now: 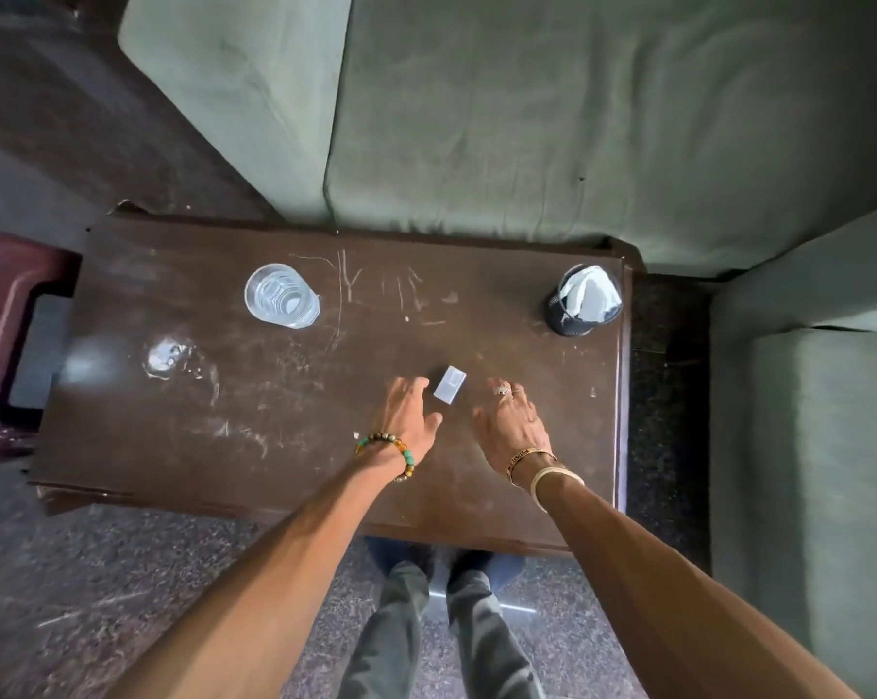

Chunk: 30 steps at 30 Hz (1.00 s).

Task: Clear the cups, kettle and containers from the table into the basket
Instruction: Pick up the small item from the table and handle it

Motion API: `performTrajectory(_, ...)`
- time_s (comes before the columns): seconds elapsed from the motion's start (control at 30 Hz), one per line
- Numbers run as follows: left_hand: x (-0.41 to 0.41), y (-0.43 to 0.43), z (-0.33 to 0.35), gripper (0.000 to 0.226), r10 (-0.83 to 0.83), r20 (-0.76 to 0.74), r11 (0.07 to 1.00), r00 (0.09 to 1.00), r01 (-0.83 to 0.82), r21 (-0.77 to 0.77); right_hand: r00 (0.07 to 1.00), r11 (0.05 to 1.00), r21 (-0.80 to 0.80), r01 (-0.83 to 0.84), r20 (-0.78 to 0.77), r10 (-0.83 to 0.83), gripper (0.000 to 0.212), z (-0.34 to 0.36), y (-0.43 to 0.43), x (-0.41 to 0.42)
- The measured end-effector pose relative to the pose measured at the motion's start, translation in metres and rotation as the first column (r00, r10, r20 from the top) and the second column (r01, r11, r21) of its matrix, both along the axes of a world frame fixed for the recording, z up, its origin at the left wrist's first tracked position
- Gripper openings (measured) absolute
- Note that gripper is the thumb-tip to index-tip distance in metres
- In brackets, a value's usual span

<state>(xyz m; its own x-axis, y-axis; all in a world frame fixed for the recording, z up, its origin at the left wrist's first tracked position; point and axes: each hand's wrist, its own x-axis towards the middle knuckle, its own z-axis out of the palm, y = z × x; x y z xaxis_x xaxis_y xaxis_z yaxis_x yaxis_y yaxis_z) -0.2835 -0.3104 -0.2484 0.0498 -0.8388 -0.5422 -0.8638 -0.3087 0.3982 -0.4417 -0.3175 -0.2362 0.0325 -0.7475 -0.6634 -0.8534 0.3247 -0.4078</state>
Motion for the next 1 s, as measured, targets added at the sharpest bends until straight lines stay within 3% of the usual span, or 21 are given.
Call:
performTrajectory(0.2,-0.008,-0.027,-0.041,0.054,0.125,-0.043,0.992,0.991,-0.124,0.021,0.914,0.919,0.1,0.382,0.107,-0.392,0.041,-0.048,-0.034,0.027)
performTrajectory(0.47,-0.019,-0.014,-0.029,0.033,0.389,-0.222,0.92,0.894,-0.367,0.137,0.789,0.807,0.197,0.557,0.176,-0.588,0.025,-0.039,-0.017,0.045)
performTrajectory(0.63,-0.006,-0.014,0.032,0.04,0.523,-0.368,0.852,0.769,-0.466,0.237,0.82,0.855,0.164,0.492,0.243,-0.519,0.024,0.027,-0.022,0.044)
performTrajectory(0.8,0.015,-0.028,0.13,0.039,0.454,-0.441,0.89,0.774,-0.421,0.177,0.834,0.9,0.082,0.427,0.349,-0.427,0.023,0.125,-0.037,0.047)
performTrajectory(1.0,0.029,-0.029,0.224,0.037,0.615,-0.538,0.757,0.576,-0.624,0.196,0.864,0.954,0.019,0.3,0.418,-0.28,0.021,0.221,-0.049,0.062)
